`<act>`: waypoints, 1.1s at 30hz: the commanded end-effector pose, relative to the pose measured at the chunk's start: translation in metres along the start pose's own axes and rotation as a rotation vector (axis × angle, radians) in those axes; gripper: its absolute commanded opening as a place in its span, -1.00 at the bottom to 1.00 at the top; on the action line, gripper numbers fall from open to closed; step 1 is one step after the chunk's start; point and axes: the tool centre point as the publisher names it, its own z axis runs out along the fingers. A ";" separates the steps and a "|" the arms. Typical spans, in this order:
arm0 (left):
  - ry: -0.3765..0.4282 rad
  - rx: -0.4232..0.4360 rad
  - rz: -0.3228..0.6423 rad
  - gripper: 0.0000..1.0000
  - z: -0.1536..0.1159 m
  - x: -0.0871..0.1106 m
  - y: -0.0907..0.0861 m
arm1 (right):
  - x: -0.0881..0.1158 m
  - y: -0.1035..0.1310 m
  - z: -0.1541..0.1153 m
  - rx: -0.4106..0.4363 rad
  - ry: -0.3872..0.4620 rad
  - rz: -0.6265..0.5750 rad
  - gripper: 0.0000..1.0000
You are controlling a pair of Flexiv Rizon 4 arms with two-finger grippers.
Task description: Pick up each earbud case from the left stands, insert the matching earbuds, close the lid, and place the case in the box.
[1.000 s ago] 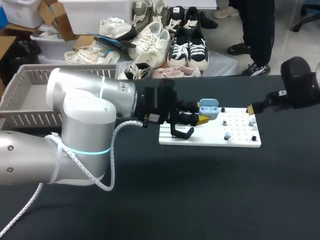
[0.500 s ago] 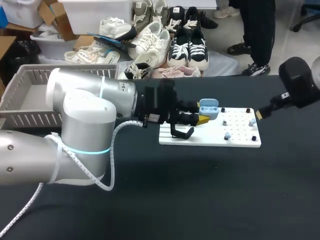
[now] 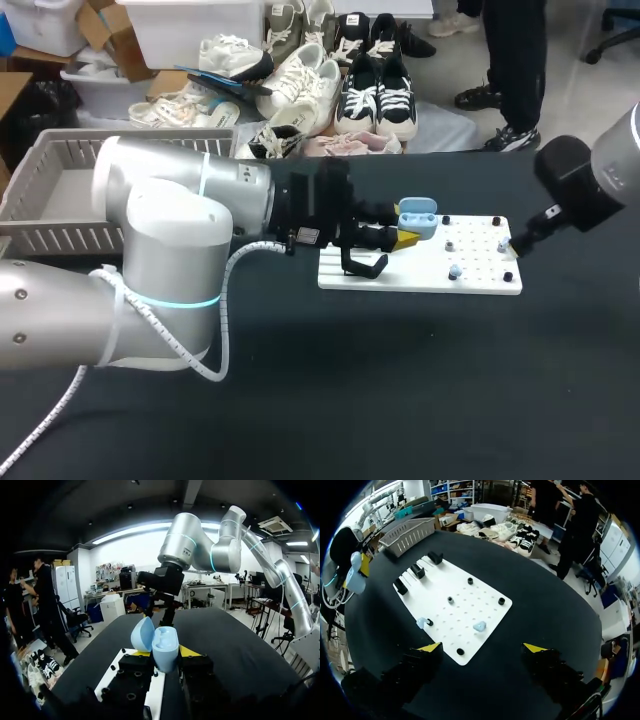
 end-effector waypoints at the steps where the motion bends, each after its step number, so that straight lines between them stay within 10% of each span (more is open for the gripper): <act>1: -0.002 -0.005 0.001 -1.00 0.000 0.001 -0.002 | -0.005 -0.004 0.007 -0.017 0.009 0.001 1.00; 33: -0.002 -0.005 0.001 -1.00 0.000 0.001 -0.002 | -0.016 0.013 0.021 -0.015 0.175 0.077 0.59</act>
